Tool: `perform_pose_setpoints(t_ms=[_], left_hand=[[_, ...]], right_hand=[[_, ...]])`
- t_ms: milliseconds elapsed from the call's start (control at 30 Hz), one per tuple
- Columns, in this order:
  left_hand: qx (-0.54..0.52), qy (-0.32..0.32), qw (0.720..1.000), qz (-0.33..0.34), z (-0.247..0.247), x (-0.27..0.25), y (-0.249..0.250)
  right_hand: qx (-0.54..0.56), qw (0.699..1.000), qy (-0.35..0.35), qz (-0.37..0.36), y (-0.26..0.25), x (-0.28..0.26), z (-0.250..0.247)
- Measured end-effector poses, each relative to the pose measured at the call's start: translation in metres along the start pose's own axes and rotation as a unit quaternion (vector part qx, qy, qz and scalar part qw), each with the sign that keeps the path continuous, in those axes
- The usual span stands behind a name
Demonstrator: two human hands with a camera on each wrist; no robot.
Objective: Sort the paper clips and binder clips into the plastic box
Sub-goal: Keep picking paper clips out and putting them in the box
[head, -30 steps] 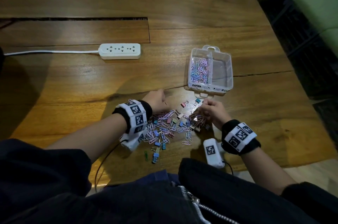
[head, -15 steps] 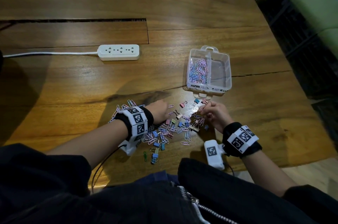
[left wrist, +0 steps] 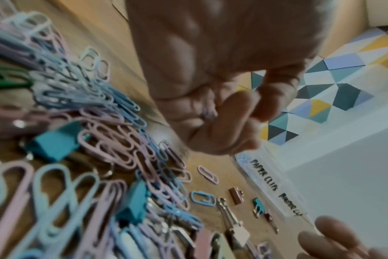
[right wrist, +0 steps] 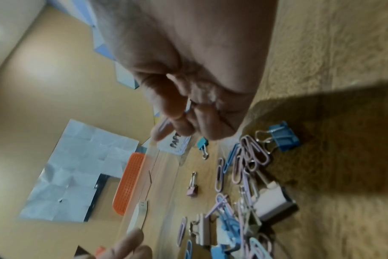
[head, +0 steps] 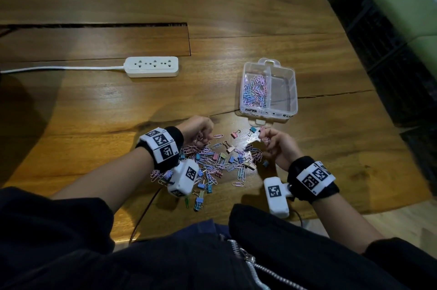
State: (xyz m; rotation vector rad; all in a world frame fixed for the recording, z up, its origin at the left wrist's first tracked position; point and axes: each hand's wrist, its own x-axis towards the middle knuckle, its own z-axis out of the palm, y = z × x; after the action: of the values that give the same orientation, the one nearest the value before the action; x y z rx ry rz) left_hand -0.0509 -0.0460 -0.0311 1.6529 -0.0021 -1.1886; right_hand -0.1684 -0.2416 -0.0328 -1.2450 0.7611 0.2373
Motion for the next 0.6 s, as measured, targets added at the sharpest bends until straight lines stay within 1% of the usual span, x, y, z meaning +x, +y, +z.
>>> perform_pose_setpoints(t_ms=[33,67,100,133,200,233,267,300,400,500,533,567,600], left_hand=[[0.046,0.005,0.999,0.003,0.000,-0.001,-0.001],[0.126,0.025,0.992,0.015,0.000,-0.002,-0.002],[0.229,0.048,0.972,0.033,0.001,-0.005,-0.004],[0.329,0.062,0.941,0.050,0.002,-0.006,-0.006],[0.480,0.054,0.874,0.058,0.003,-0.009,-0.010],[0.526,0.047,0.847,0.058,0.003,-0.009,-0.014],[0.553,0.048,0.829,0.061,0.003,-0.007,-0.018],[0.564,0.052,0.821,0.069,0.002,-0.007,-0.021],[0.568,0.054,0.817,0.077,0.001,-0.006,-0.027],[0.600,0.034,0.795,0.081,0.003,-0.007,-0.026],[0.600,0.028,0.795,0.083,0.003,-0.006,-0.025],[0.588,0.024,0.804,0.085,0.003,-0.006,-0.023],[0.567,0.022,0.818,0.088,0.002,-0.007,-0.022]], right_hand=[[0.031,0.999,-0.018,0.016,0.000,-0.001,0.000],[0.058,0.997,-0.033,0.028,-0.001,-0.003,0.000],[0.074,0.996,-0.039,0.037,-0.002,-0.003,-0.001],[0.084,0.995,-0.039,0.043,-0.002,-0.003,-0.003],[0.075,0.996,-0.017,0.055,-0.001,0.001,-0.009],[0.052,0.997,-0.006,0.057,-0.001,0.002,-0.012],[0.020,0.999,0.000,0.051,-0.002,0.003,-0.013],[-0.016,0.999,0.006,0.038,-0.002,0.004,-0.013],[-0.135,0.991,0.006,0.005,-0.002,0.004,-0.013],[-0.230,0.973,0.003,-0.004,0.000,0.003,-0.014],[-0.259,0.966,0.002,-0.008,0.000,0.003,-0.014],[-0.288,0.957,-0.001,-0.014,0.001,0.002,-0.013],[-0.316,0.949,-0.007,-0.022,0.002,0.002,-0.012]])
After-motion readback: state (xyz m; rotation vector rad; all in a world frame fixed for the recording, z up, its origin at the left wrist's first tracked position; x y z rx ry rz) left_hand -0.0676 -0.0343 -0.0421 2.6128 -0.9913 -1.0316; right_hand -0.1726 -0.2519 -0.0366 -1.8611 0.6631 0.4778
